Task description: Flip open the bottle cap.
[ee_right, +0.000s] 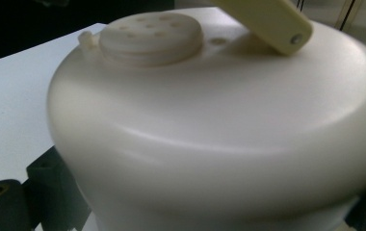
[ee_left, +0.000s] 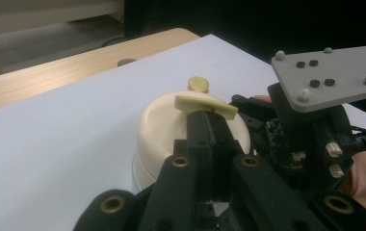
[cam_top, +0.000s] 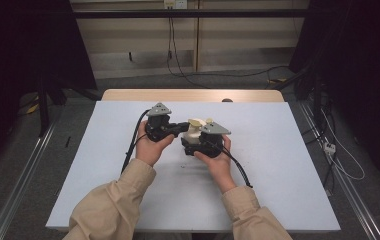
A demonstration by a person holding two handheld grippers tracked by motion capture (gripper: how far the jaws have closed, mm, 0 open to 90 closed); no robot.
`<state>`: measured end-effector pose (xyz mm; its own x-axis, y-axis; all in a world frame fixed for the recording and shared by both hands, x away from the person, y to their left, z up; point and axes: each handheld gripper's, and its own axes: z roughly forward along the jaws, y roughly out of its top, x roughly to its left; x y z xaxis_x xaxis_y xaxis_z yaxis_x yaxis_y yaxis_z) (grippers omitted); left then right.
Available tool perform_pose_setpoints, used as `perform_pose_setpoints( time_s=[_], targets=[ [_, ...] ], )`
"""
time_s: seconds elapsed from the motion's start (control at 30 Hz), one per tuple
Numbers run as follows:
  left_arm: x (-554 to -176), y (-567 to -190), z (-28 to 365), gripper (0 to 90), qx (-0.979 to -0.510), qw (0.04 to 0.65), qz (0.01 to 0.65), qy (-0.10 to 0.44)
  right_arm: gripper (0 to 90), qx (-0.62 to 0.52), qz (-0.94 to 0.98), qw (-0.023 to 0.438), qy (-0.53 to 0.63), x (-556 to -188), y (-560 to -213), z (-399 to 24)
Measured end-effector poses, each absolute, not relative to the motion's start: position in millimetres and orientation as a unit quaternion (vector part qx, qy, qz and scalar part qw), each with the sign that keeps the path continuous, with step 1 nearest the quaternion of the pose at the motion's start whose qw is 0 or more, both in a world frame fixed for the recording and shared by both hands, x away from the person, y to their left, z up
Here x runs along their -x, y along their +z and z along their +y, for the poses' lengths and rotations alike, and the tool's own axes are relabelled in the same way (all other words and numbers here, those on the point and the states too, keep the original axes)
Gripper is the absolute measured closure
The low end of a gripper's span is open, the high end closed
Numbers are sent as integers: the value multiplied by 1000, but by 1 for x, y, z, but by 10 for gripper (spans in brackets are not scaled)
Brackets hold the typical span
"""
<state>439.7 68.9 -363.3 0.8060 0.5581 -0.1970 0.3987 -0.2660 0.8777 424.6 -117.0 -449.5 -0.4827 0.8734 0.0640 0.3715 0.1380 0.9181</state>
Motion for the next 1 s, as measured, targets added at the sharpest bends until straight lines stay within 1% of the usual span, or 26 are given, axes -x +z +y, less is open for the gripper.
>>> perform_pose_setpoints(
  time_s=[1.0],
  targets=[
    [-443, -363, 63, 900, -795, 520, 301, 80, 59, -439, 709, 257, 488, -425, -450, -117]
  ],
)
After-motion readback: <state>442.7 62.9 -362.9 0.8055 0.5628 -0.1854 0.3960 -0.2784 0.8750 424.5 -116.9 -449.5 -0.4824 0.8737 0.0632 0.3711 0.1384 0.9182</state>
